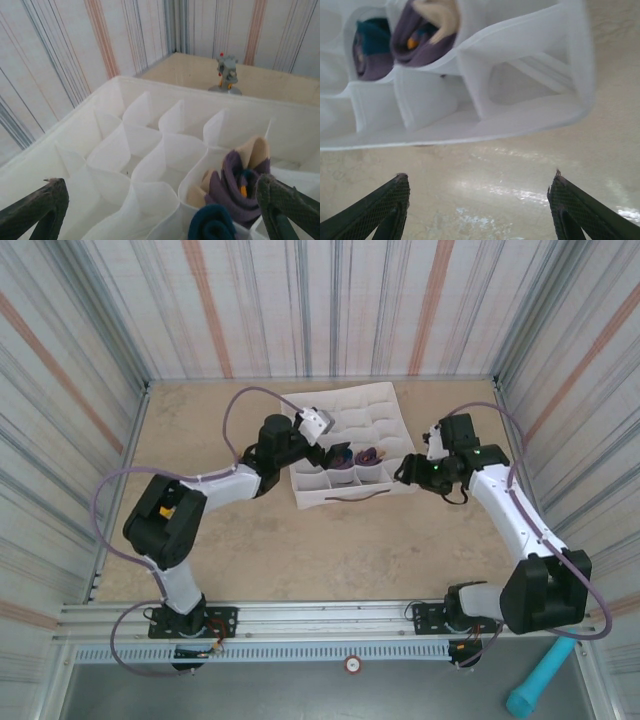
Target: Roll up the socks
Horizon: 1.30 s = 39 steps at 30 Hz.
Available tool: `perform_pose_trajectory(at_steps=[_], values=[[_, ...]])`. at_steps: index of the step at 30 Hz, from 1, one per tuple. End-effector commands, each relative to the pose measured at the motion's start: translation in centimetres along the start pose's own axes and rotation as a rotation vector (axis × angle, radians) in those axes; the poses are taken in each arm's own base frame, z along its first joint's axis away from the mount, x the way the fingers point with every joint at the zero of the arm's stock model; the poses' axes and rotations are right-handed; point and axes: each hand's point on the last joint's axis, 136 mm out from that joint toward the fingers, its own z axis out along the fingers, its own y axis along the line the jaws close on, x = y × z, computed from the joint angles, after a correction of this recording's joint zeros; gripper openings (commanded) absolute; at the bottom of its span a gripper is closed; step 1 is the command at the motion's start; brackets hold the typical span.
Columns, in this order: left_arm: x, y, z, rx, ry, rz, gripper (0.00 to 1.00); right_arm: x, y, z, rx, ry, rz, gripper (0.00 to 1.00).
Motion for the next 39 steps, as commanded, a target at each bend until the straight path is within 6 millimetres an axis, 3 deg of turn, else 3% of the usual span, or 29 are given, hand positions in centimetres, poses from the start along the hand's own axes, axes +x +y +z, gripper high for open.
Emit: perform_pose_trajectory(at_steps=[1,7,15,24,29,33,39], values=[[-3.2,0.6,-1.3,-0.03,0.011,-0.082,0.99,2.3,0.8,1.3,0.043,0.012,-0.06,0.76],[-3.5,2.1,-3.5,-0.145,0.085,-0.194,0.99,2.6,3.6,3.6,0.007,-0.048,-0.127,0.8],[-3.6,3.6,-8.3,-0.207,0.213,-0.295,0.99,2.7,7.3,8.1,-0.013,-0.004,-0.18,0.82],[-1.6,7.7,-14.8,-0.31,0.277,-0.402,0.99,-1.1,9.2,12.6,0.026,-0.001,-0.153,0.84],[0.3,9.7,-17.4,-0.326,0.286,-0.455,0.99,-3.9,9.2,15.1,0.013,0.012,-0.133,0.83],[1.3,10.5,-18.9,-0.36,0.291,-0.41,0.99,-5.2,9.7,15.8,-0.025,0.021,-0.128,0.83],[3.5,14.0,-21.5,-0.484,0.279,-0.372,0.99,-5.8,11.9,13.4,-0.094,-0.028,-0.194,0.84]])
